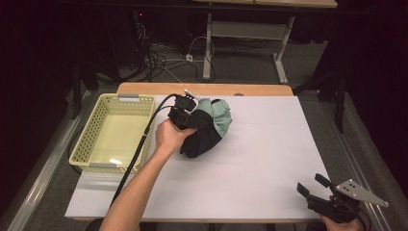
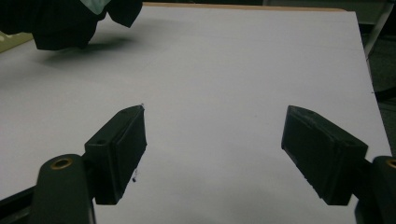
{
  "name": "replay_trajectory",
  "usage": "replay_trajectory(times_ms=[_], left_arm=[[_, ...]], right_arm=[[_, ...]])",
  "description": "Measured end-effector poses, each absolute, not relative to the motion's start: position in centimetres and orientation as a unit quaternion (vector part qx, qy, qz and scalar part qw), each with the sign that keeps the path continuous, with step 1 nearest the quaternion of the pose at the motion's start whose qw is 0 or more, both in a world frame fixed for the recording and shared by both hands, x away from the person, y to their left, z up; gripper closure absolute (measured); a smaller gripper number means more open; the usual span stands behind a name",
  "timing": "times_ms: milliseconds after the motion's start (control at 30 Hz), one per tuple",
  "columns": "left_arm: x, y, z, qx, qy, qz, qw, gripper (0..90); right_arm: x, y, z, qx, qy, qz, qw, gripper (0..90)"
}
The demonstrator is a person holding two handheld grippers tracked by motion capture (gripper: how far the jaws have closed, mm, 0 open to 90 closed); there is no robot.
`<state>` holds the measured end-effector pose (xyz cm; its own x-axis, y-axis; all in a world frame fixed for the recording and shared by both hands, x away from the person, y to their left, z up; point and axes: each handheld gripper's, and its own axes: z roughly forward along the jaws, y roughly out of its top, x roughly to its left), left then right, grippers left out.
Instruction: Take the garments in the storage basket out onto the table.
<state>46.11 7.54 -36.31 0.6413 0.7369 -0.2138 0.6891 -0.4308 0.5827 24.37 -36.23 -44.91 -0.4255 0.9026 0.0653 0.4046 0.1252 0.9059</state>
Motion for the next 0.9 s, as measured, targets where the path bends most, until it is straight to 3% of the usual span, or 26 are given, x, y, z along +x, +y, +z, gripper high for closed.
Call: replay_trajectory(times_ms=[900], left_arm=[[47.7,5.9,-39.5,0.845,0.438,0.050,0.304,47.6]], right_arm=[[24.4,-36.3,-44.9,0.466,0.702,0.470,0.263,22.8]])
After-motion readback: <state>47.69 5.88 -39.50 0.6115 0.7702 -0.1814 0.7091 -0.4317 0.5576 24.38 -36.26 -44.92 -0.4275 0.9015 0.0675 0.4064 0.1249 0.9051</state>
